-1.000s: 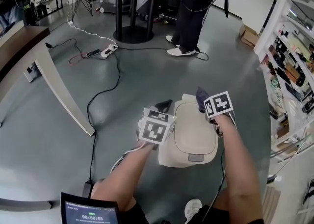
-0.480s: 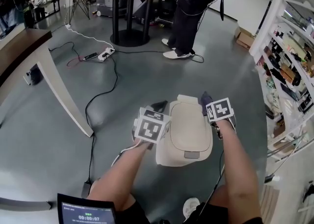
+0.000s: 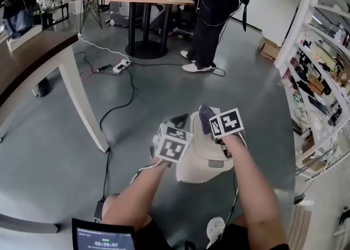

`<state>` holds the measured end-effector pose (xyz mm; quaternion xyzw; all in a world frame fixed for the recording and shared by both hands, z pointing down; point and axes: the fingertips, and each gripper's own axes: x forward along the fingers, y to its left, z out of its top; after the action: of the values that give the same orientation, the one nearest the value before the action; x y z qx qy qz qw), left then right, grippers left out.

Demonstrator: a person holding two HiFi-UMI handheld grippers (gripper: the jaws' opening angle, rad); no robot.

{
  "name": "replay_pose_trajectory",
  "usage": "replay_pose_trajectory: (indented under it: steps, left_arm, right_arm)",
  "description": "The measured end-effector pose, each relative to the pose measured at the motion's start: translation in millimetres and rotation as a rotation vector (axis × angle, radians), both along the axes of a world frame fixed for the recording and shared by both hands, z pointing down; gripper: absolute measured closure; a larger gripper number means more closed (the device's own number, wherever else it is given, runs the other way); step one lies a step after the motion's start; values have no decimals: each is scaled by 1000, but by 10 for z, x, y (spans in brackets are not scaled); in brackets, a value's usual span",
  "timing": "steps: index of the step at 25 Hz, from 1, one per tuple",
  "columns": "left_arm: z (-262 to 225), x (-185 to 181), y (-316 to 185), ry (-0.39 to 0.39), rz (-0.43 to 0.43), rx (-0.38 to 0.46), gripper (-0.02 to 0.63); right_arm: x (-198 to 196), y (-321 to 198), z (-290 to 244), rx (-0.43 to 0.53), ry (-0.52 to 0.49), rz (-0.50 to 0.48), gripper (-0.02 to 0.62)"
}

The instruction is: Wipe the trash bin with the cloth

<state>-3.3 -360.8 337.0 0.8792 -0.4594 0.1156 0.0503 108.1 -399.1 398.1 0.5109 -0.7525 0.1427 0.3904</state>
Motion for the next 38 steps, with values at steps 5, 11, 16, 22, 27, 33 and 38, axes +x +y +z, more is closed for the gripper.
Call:
replay_pose_trajectory:
  steps: [5, 11, 16, 22, 27, 33, 38]
  left_arm:
    - [54, -33, 1, 6, 11, -38, 606]
    - [-114, 22, 5, 88, 5, -26, 606]
    - [-31, -126, -93, -62, -15, 78, 606]
    - [159, -233, -294, 14, -31, -17, 606]
    - [277, -199, -323, -16, -43, -32, 606]
    - [330, -143, -346, -49, -31, -27, 606]
    - [364, -78, -310, -42, -11, -55, 606]
  right_arm:
    - [-345, 45, 42, 27, 48, 10, 526]
    - [-480, 43, 235, -20, 133, -32, 526]
    - [-323, 6, 325, -44, 132, -13, 526]
    - [-208, -91, 331, -39, 98, 12, 526]
    - [22, -76, 350, -36, 104, 40, 526]
    - [418, -17, 342, -35, 106, 88, 526]
    - [690, 21, 329, -35, 106, 128, 526]
